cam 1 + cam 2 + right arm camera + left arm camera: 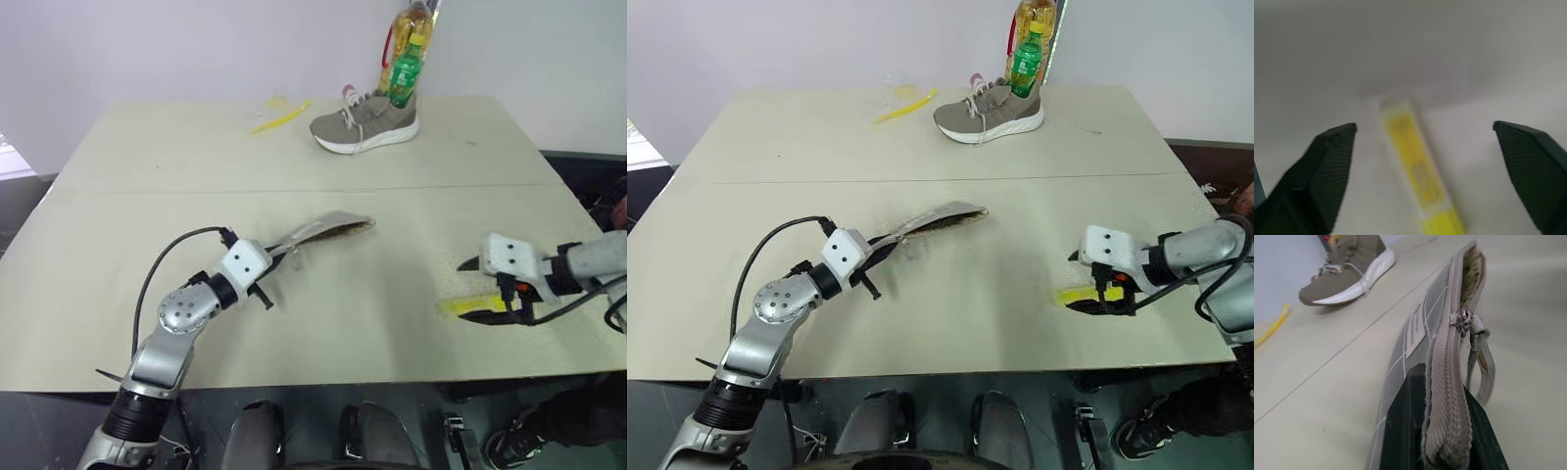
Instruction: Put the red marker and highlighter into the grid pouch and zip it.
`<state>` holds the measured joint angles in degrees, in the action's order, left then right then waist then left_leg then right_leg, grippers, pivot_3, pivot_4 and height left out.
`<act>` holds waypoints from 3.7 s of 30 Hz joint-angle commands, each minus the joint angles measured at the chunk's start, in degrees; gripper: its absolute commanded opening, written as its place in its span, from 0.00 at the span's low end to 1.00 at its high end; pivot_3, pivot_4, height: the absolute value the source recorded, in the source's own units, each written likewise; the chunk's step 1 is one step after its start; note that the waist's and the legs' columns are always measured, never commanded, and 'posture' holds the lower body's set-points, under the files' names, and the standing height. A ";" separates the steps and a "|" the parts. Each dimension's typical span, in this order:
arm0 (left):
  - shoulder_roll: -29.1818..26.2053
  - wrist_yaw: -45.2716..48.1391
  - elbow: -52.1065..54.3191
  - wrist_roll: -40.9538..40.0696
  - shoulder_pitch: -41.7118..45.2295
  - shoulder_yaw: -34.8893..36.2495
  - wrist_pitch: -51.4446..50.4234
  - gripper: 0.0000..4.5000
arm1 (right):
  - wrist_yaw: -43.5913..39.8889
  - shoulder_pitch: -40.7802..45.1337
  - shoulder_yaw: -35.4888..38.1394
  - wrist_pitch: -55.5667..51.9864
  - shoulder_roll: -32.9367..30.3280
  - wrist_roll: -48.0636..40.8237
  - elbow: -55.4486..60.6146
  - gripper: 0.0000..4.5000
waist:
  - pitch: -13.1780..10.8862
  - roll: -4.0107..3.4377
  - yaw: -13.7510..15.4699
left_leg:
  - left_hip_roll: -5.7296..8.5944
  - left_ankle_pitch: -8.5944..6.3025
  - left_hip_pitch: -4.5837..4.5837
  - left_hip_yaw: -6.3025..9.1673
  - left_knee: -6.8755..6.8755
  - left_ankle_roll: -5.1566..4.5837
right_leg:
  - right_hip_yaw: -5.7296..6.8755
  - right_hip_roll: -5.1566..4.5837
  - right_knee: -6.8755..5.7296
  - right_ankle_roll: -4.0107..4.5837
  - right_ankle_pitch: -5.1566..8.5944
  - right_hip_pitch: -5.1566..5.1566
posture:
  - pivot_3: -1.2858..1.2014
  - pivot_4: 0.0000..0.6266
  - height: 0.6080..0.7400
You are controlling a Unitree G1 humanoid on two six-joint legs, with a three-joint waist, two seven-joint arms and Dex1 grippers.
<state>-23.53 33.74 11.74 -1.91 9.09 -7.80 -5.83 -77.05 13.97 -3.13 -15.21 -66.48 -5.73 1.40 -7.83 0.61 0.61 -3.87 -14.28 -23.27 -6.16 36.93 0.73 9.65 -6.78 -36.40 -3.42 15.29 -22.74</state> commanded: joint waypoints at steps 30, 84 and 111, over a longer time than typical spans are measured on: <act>-0.19 -0.21 1.57 -0.67 -0.26 1.13 1.20 0.00 | 12.65 19.80 -6.97 3.76 18.24 7.05 6.17 0.18 | -0.03 -0.07 0.62 | 0.03 -0.08 -0.08 0.08 0.12 -0.12 | 0.03 -0.05 0.13 -0.11 -0.06 0.10 | 0.52 0.24 0.71; 2.01 0.81 3.90 -0.45 0.69 -2.09 0.86 0.00 | 16.46 27.06 -18.29 9.72 25.46 30.65 5.63 0.18 | -0.05 -0.11 -0.01 | 0.04 -0.08 -0.07 -0.02 0.13 -0.13 | 0.01 -0.01 0.05 -0.15 -0.09 0.02 | 0.52 0.24 0.71; 2.49 0.44 3.21 -0.71 0.64 -2.07 0.91 0.00 | 16.45 28.46 -16.15 9.30 30.82 26.74 8.43 0.94 | -0.05 -0.11 -0.03 | 0.05 -0.08 -0.08 -0.01 0.14 -0.13 | 0.01 -0.01 0.04 -0.15 -0.09 0.04 | 0.52 0.24 0.71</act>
<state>-20.77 34.11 12.67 -1.88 9.31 -10.59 -5.75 -61.05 39.93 -22.97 -6.80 -34.95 23.16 9.03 -7.88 0.50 0.58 -3.82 -14.36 -23.34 -6.17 37.07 0.60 9.66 -6.79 -36.36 -3.56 15.20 -22.70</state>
